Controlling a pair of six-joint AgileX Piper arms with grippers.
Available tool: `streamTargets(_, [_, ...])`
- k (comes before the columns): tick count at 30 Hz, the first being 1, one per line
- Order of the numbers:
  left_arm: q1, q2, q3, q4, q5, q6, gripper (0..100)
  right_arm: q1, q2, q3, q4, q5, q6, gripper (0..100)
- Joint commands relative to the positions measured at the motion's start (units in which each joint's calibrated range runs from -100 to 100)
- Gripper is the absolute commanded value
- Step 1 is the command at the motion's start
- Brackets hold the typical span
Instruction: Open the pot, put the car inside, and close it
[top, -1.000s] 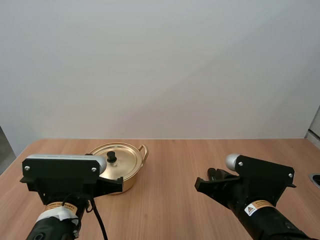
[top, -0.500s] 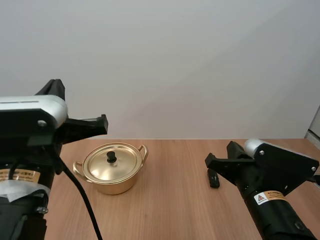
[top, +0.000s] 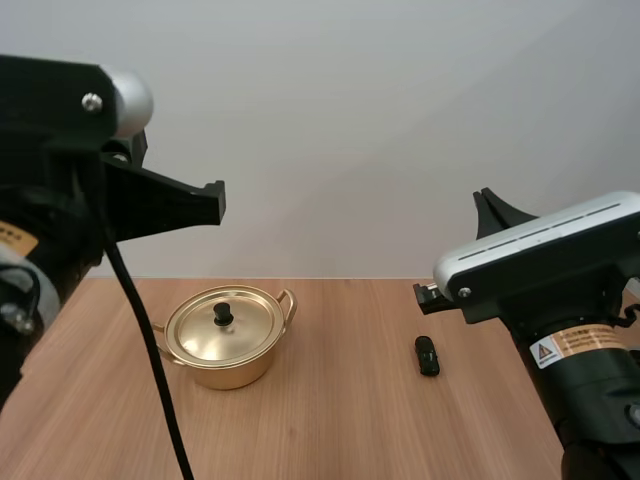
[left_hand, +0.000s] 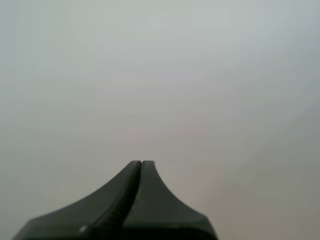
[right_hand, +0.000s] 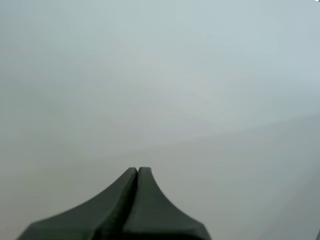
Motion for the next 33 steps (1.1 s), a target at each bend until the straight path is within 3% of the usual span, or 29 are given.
streamTargets(1, [-0.03,14.1,-7.0,-1.1,29.4,3.7,0,0.0,0.0,-8.5,6.8,47.7,0.5,0])
streamTargets(6, [-0.03,30.3,-18.4,-1.6,44.5,6.3,0,0.0,0.0,-10.8,11.9,63.7,-0.1,0])
streamTargets(10, [-0.03,41.7,-26.3,-2.5,57.3,10.2,0,0.0,0.0,-10.8,12.0,68.3,-0.6,0])
streamTargets(19, [-0.03,59.3,-31.0,0.7,57.3,14.4,0,0.0,0.0,-10.8,12.0,69.0,-0.6,0])
streamTargets(33, [-0.03,70.4,-31.0,0.9,57.3,18.1,0,-0.8,-0.9,-10.8,11.8,69.0,-0.6,0])
